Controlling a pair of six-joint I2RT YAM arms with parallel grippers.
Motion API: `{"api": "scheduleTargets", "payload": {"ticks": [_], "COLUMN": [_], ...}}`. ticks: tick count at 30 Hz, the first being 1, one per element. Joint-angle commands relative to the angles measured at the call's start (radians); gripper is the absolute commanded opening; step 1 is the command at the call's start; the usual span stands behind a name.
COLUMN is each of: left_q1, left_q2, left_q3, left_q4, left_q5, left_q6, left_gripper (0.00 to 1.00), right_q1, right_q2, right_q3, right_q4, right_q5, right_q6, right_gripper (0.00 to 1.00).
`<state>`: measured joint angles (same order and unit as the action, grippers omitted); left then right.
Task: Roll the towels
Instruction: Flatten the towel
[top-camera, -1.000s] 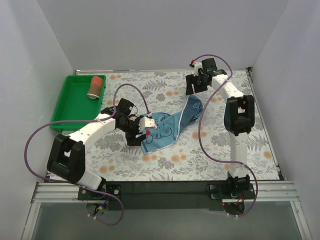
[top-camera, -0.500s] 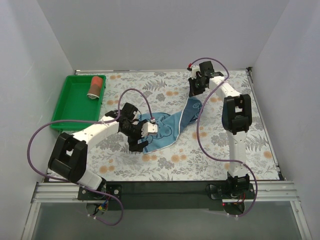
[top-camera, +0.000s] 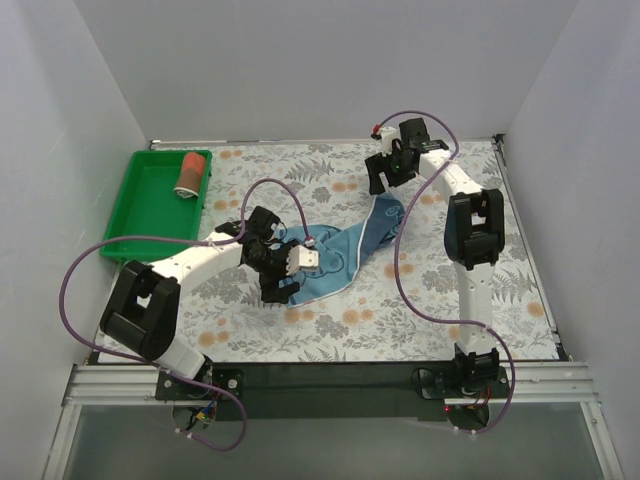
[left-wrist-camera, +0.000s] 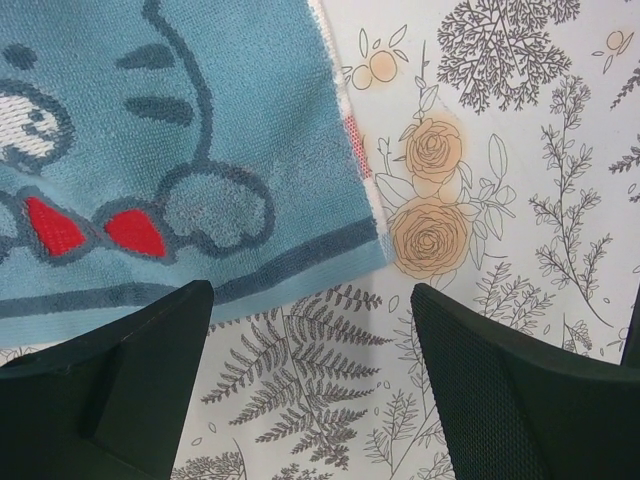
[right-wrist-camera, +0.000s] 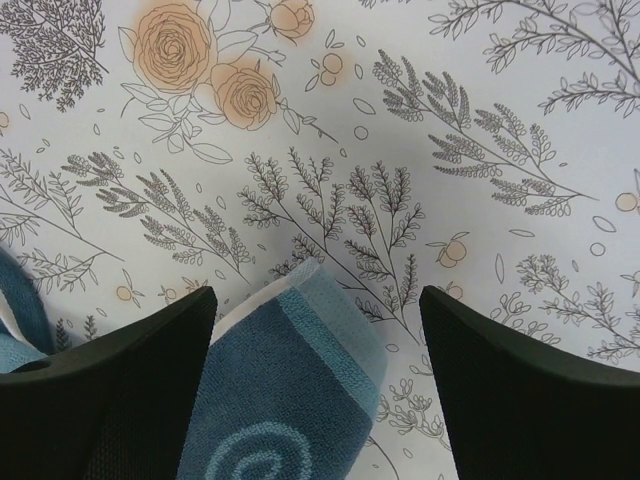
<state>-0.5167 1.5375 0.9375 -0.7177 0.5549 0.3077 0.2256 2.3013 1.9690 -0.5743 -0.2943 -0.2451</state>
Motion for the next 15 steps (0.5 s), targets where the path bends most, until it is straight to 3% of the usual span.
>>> {"api": "scheduleTargets", "payload": {"ticks": [1,8,11,14,15], "left_q1": [-0.005,-0.005,-0.005,-0.005,-0.005], "left_q2": [-0.002,-0.004,-0.001,0.015,0.018], "left_q3": [0.015,0.004,0.006,0.007,0.009], "left_q4": [0.027,0.034,0.04,0.046,0.047], "left_q5": [-0.007,-0.013,-0.015,-0.021,-0.021], "left_q6": [0.011,0.002,0.004,0.008,0.008], "left_gripper": [0.77,0.77,0.77,0.77,0.77], "right_q1": [0.004,0.004,0.004,0.004,0.004], "right_q2": [0.024,0.073,0.083,0.089,0.09], "right_q3": [0.073,0.071,0.065,0.067,0.067], "right_q4": [-0.03,-0.044,-0.045,-0.044,-0.047], "right_q5": [-0.02,-0.009,-0.008,-0.011,-0.012], "right_q6": [-0.049,-0.085,-0.088,-0.088,-0.088], "right_gripper": [0.75,0.69,0.62,0.44,0.32]}}
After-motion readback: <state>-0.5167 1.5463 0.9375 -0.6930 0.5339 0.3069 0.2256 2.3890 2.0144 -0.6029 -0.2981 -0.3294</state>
